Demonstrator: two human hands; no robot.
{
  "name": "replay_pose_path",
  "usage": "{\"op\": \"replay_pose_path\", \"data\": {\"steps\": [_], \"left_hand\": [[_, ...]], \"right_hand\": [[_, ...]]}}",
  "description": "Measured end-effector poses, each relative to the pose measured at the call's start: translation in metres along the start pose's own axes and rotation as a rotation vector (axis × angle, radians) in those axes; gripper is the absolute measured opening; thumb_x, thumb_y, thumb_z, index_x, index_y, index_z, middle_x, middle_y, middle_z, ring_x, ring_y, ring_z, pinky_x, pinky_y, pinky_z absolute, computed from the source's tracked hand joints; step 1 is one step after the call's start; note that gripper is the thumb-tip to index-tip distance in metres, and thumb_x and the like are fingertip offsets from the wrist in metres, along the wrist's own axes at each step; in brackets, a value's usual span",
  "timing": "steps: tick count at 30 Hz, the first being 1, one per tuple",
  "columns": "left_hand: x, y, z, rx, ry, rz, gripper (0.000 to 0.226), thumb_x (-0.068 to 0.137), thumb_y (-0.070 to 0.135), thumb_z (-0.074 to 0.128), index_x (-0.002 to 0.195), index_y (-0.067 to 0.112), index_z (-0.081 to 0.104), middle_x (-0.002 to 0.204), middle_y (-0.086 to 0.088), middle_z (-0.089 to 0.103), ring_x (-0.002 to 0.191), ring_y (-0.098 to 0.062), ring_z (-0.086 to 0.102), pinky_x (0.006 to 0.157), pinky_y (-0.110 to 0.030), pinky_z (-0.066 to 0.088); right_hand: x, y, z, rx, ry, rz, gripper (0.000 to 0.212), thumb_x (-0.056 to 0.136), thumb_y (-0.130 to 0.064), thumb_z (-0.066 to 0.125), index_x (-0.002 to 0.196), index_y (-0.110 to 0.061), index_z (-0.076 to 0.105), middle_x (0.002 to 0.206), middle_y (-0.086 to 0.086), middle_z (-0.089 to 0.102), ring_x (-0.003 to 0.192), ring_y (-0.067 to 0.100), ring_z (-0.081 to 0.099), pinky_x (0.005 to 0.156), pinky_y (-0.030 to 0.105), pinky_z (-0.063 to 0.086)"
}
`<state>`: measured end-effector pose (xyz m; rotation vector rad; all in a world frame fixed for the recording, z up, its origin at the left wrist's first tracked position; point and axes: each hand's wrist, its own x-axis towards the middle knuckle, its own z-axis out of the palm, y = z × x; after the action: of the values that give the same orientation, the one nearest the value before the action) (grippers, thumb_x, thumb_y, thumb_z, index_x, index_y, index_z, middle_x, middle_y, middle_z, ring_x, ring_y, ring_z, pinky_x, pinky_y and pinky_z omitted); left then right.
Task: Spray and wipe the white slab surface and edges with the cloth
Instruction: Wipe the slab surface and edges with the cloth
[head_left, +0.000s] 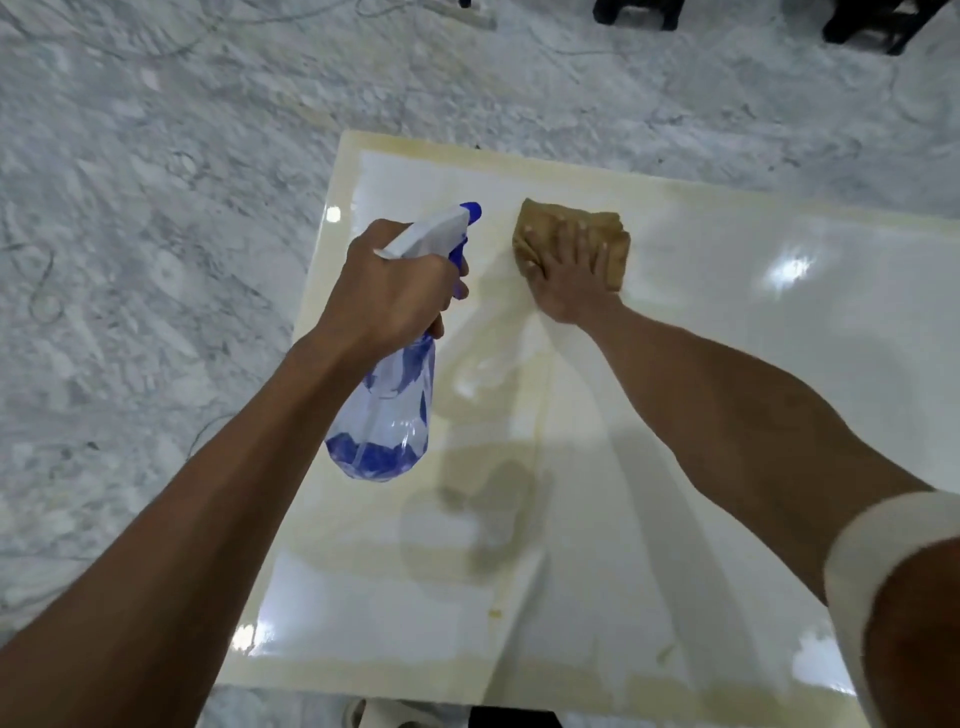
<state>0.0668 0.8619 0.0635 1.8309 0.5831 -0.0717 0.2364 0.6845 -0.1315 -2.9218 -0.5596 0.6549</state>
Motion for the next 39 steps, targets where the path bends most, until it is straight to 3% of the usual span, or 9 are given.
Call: {"op": "replay_pose_path", "data": {"steps": [8, 13, 18, 21, 24, 26, 30, 34, 39], "left_hand": [[-0.072, -0.025, -0.010, -0.007, -0.060, -0.059, 0.028, 0.072, 0.013, 0.050, 0.084, -0.005, 0.068, 0.081, -0.021, 0.072, 0.047, -0.022, 0.055, 0.049, -0.028, 0.051], [-0.152, -0.052, -0.028, 0.002, -0.102, -0.021, 0.023, 0.077, 0.005, 0.049, 0.078, 0.016, 0.069, 0.072, -0.009, 0.069, 0.046, -0.019, 0.053, 0.048, -0.026, 0.050], [-0.227, -0.085, -0.045, -0.007, -0.129, -0.080, 0.030, 0.066, 0.015, 0.050, 0.082, 0.002, 0.071, 0.070, -0.009, 0.072, 0.051, -0.023, 0.058, 0.054, -0.033, 0.052], [-0.255, -0.095, -0.051, -0.016, -0.136, -0.095, 0.034, 0.068, 0.021, 0.052, 0.085, -0.001, 0.071, 0.072, -0.011, 0.074, 0.048, -0.021, 0.056, 0.056, -0.033, 0.052], [-0.266, -0.090, -0.057, -0.010, -0.153, -0.102, 0.028, 0.074, 0.016, 0.053, 0.087, -0.002, 0.070, 0.082, -0.017, 0.075, 0.045, -0.019, 0.054, 0.053, -0.031, 0.050], [-0.262, -0.080, -0.061, -0.004, -0.158, -0.085, 0.027, 0.078, 0.016, 0.054, 0.087, -0.003, 0.070, 0.084, -0.019, 0.075, 0.043, -0.017, 0.053, 0.050, -0.029, 0.049], [-0.237, -0.054, -0.068, -0.013, -0.137, -0.026, 0.023, 0.083, 0.013, 0.054, 0.085, -0.003, 0.070, 0.085, -0.022, 0.074, 0.042, -0.018, 0.052, 0.047, -0.025, 0.047], [-0.191, -0.026, -0.073, -0.031, -0.110, 0.004, 0.024, 0.089, 0.016, 0.054, 0.082, -0.002, 0.069, 0.076, -0.014, 0.073, 0.040, -0.015, 0.051, 0.052, -0.028, 0.048], [-0.115, 0.000, -0.080, -0.071, -0.070, 0.026, 0.021, 0.086, 0.013, 0.053, 0.073, 0.005, 0.068, 0.075, -0.013, 0.071, 0.041, -0.020, 0.050, 0.052, -0.030, 0.049]], "right_hand": [[-0.141, -0.038, 0.073, -0.002, -0.040, -0.074, 0.057, 0.104, -0.053, 0.014, 0.155, -0.043, -0.010, 0.165, 0.001, -0.024, 0.151, 0.031, -0.023, 0.118, 0.057, -0.016], [-0.267, -0.072, 0.129, -0.010, -0.055, -0.101, 0.067, 0.089, -0.061, -0.004, 0.155, -0.047, -0.005, 0.167, -0.001, -0.018, 0.153, 0.029, -0.018, 0.118, 0.056, -0.013], [-0.381, -0.105, 0.180, 0.015, -0.058, -0.109, 0.063, 0.094, -0.058, 0.005, 0.155, -0.046, 0.014, 0.168, -0.001, 0.002, 0.155, 0.031, 0.001, 0.120, 0.057, 0.000], [-0.425, -0.127, 0.186, 0.026, -0.153, -0.109, 0.067, 0.090, -0.058, -0.006, 0.155, -0.047, 0.007, 0.168, -0.007, -0.007, 0.155, 0.023, -0.010, 0.121, 0.050, -0.008], [-0.425, -0.127, 0.149, 0.259, -0.162, -0.104, 0.050, 0.107, -0.044, 0.019, 0.154, -0.034, 0.030, 0.164, -0.001, 0.028, 0.151, 0.021, 0.022, 0.121, 0.036, 0.013], [-0.416, -0.124, 0.103, 0.500, -0.055, -0.075, 0.040, 0.109, -0.038, 0.031, 0.139, -0.024, 0.052, 0.131, 0.002, 0.062, 0.121, 0.022, 0.056, 0.098, 0.029, 0.039], [-0.369, -0.111, 0.009, 0.759, -0.001, 0.017, 0.043, 0.109, -0.036, 0.030, 0.138, -0.012, 0.052, 0.122, 0.000, 0.058, 0.109, 0.016, 0.053, 0.085, 0.020, 0.036], [-0.280, -0.094, -0.059, 0.724, 0.044, -0.016, 0.047, 0.109, -0.039, 0.029, 0.139, -0.011, 0.051, 0.132, 0.012, 0.060, 0.117, 0.025, 0.056, 0.093, 0.028, 0.040], [-0.144, -0.072, -0.101, 0.518, 0.141, -0.115, 0.044, 0.108, -0.041, 0.030, 0.139, -0.018, 0.050, 0.130, 0.013, 0.063, 0.110, 0.032, 0.062, 0.081, 0.029, 0.040]]}}
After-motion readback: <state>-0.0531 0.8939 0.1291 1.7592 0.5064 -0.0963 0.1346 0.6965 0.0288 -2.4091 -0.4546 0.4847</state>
